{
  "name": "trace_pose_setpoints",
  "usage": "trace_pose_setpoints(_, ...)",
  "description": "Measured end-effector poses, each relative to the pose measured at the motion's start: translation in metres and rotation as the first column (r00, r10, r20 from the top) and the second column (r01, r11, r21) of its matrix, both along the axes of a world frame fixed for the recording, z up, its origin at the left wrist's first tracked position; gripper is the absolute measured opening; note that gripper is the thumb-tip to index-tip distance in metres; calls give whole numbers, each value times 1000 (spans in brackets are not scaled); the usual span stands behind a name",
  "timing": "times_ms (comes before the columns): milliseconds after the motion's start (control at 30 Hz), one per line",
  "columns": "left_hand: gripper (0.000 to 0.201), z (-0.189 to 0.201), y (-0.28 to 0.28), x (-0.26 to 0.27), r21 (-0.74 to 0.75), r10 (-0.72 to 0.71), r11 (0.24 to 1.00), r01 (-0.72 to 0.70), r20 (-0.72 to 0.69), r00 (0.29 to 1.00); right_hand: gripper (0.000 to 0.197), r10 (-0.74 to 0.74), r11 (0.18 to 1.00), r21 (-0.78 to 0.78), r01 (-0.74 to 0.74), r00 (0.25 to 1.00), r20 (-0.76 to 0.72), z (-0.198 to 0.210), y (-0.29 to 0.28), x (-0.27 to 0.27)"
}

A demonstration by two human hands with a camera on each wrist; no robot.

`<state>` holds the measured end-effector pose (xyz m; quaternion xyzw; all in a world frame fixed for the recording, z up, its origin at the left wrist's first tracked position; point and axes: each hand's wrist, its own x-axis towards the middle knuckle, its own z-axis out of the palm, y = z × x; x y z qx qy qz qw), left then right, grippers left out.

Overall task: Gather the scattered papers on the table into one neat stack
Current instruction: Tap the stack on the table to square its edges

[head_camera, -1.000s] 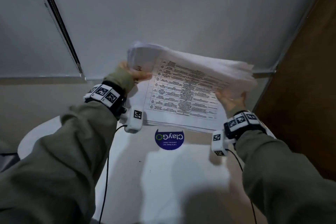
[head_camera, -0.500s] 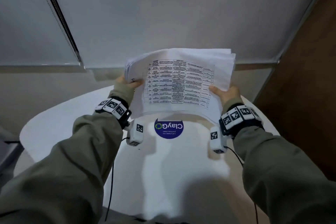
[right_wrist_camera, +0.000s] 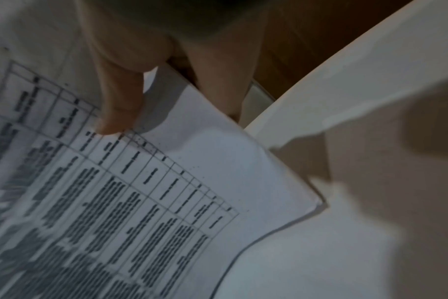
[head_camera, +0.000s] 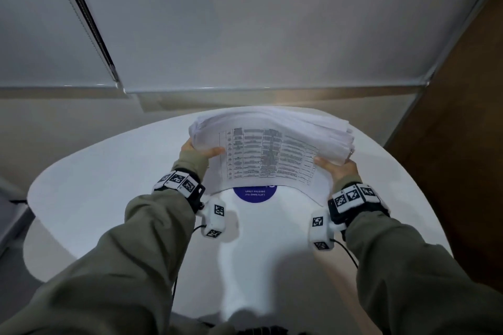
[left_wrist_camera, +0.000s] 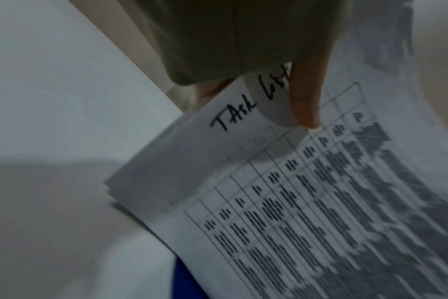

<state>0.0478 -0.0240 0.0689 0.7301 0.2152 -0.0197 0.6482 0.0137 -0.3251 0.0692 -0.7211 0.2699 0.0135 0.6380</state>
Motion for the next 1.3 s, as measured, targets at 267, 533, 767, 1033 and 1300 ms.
trace_pose_setpoints(267, 50, -8, 8, 1, -22, -117, 993, 117, 22, 993, 55, 4, 1000, -5, -4, 999, 51, -1, -2, 8)
trace_pose_setpoints(533, 50, -11, 14, 6, 40, -126, 991, 125, 9, 992, 57, -19, 1000, -3, 19, 999, 31, -5, -9, 9)
trace_pose_setpoints(767, 52, -16, 14, 3, 60, -131, 989, 133, -35, 991, 58, -47, 999, 6, 47, 999, -15, -13, -4, 8)
trace_pose_setpoints(1033, 121, 96, -23, -14, 485, -379, 872, 62, 592, 711, 40, -1, 1000, 7, 0, 996, 89, 7, 6, 4)
trace_pose_setpoints(1300, 60, 118, -77, 26, 873, -743, 191, 450, -172, 647, 20, 196, 979, -108, -175, 955, 223, 65, 28, 15)
